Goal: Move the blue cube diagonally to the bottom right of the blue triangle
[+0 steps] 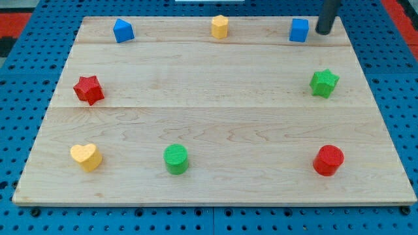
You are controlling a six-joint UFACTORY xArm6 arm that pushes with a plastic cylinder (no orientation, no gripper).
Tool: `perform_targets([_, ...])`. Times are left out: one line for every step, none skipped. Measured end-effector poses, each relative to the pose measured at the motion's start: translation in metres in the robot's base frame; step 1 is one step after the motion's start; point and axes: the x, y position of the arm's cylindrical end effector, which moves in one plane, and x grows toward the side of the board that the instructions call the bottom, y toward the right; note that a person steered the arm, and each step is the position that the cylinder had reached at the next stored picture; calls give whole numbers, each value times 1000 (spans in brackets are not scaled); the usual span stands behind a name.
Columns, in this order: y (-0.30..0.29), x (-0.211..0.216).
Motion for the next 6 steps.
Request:
perform_targets([-63, -13])
perform_targets([-176, 15])
perform_targets([-193, 35])
perform_targets([-131, 22])
perform_targets([-86, 39])
perform_targets([-190, 54])
